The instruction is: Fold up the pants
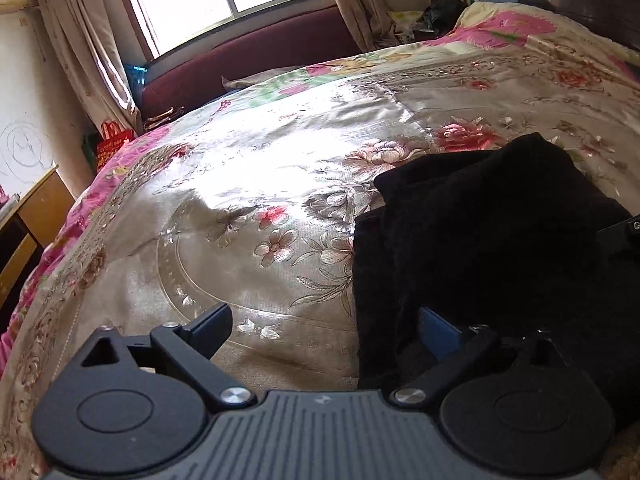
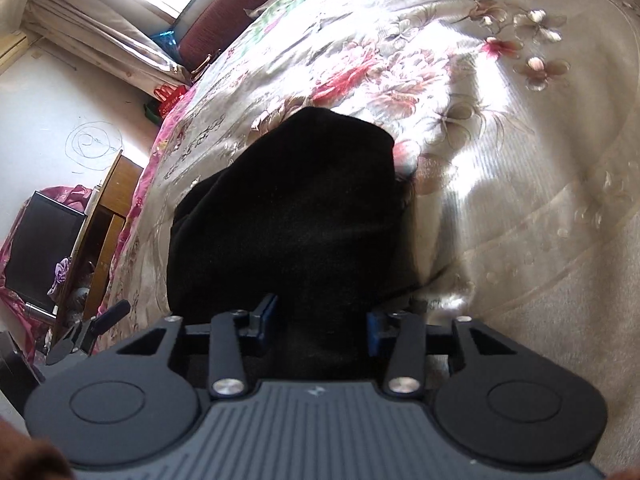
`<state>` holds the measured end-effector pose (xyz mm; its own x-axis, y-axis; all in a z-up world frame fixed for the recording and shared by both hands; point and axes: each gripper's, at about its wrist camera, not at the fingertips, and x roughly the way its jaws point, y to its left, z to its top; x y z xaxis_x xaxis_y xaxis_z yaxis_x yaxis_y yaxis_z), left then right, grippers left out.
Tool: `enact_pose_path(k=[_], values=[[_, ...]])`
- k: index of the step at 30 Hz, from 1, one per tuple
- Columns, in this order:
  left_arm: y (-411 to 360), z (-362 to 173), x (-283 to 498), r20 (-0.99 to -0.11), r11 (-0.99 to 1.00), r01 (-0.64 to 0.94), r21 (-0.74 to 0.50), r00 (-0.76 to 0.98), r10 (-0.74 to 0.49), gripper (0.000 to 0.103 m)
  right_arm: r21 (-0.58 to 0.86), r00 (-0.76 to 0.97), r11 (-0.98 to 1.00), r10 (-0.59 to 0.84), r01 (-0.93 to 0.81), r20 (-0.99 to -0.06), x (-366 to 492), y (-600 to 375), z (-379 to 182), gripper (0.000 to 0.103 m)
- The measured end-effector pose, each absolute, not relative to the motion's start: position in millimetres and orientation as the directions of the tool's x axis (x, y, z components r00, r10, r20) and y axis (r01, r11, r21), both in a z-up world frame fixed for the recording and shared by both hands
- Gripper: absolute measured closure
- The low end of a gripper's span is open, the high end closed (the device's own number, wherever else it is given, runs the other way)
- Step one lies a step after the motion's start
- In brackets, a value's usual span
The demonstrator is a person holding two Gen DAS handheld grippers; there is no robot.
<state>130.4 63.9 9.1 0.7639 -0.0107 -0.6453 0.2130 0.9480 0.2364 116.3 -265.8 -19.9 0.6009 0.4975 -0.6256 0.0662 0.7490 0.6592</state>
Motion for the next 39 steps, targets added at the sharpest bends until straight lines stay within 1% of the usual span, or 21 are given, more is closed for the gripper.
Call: enact_pose_path(k=[1,2,4,6,8,10,13,16,18,19,20,21,23,25,28,31,34,37,39], values=[[65.5,8.4,130.1,-0.649,0.958,0.2,0.204,0.76,-0.021,0.0,0.645,0.599,0.763,0.494,0.049,-0.63,123.2,-267.7,-15.0,0.069],[65.5,6.9,129.1,-0.65,0.965,0.192,0.181,0.759,-0.028,0.0,0.621,0.597,0.783,0.482,0.034,-0.641,131.3,-269.2,-10.3,0.07],[59.5,4.4,127.1,-0.641,0.967,0.187,0.174,0.767,-0.032,0.0,0.576,0.59,0.817,0.454,0.023,-0.668,150.2,-270.4,-4.4,0.07],[53.9,6.7,127.6,-0.64,0.968,0.179,0.175,0.768,-0.027,0.0,0.542,0.581,0.84,0.423,0.038,-0.696,167.6,-271.7,-3.9,0.07],[51.9,12.2,126.5,-0.64,0.971,0.158,0.178,0.768,-0.008,0.0,0.499,0.569,0.866,0.399,0.024,-0.719,170.3,-266.0,0.1,0.065],[54.4,19.8,117.9,-0.627,0.976,0.136,0.169,0.779,0.0,0.0,0.474,0.597,0.88,0.374,0.013,-0.71,155.0,-263.8,9.0,0.063],[53.9,26.5,102.5,-0.604,0.976,0.099,0.193,0.796,0.039,0.0,0.383,0.67,0.924,0.274,0.015,-0.689,113.8,-267.4,23.6,0.062],[47.9,29.1,88.8,-0.586,0.971,0.077,0.225,0.807,0.072,0.0,0.351,0.727,0.935,0.269,-0.042,-0.632,72.1,-257.3,31.8,0.062],[42.2,25.5,86.5,-0.602,0.963,0.076,0.257,0.793,0.098,0.0,0.343,0.689,0.934,0.316,-0.103,-0.652,62.7,-239.2,22.4,0.06],[40.3,22.0,89.0,-0.63,0.957,0.09,0.277,0.768,0.11,0.0,0.289,0.679,0.951,0.287,-0.115,-0.675,62.0,-227.3,16.6,0.057],[40.5,19.8,90.0,-0.649,0.952,0.091,0.292,0.75,0.128,0.0,0.233,0.671,0.965,0.254,-0.124,-0.697,64.1,-217.6,13.2,0.056],[41.9,20.9,88.3,-0.654,0.95,0.08,0.3,0.743,0.144,0.0,0.211,0.664,0.97,0.239,-0.124,-0.709,65.6,-213.8,11.2,0.056],[46.9,30.1,77.1,-0.643,0.957,0.064,0.283,0.753,0.14,0.0,0.25,0.684,0.964,0.24,-0.087,-0.689,57.4,-217.4,24.2,0.056],[48.0,40.2,63.8,-0.627,0.965,0.055,0.257,0.769,0.123,0.0,0.294,0.714,0.95,0.28,-0.108,-0.641,44.0,-223.2,41.8,0.057],[44.1,48.7,44.8,-0.606,0.978,0.035,0.208,0.789,0.101,0.0,0.288,0.734,0.947,0.298,-0.144,-0.61,23.4,-218.1,56.3,0.057],[33.7,47.5,25.1,-0.605,0.986,0.044,0.163,0.794,0.065,0.0,0.272,0.73,0.949,0.301,-0.162,-0.614,5.0,-207.7,52.0,0.057],[20.5,43.8,9.1,-0.602,0.981,0.068,0.181,0.797,0.056,0.0,0.256,0.729,0.955,0.282,-0.15,-0.624,-8.8,-204.4,41.4,0.057],[10.7,39.2,-0.8,-0.599,0.971,0.074,0.228,0.797,0.08,0.0,0.274,0.731,0.954,0.275,-0.125,-0.624,-20.6,-209.9,32.5,0.057],[6.3,36.7,-5.2,-0.598,0.969,0.083,0.234,0.798,0.076,0.0,0.284,0.734,0.953,0.267,-0.106,-0.625,-26.4,-213.9,28.7,0.057]])
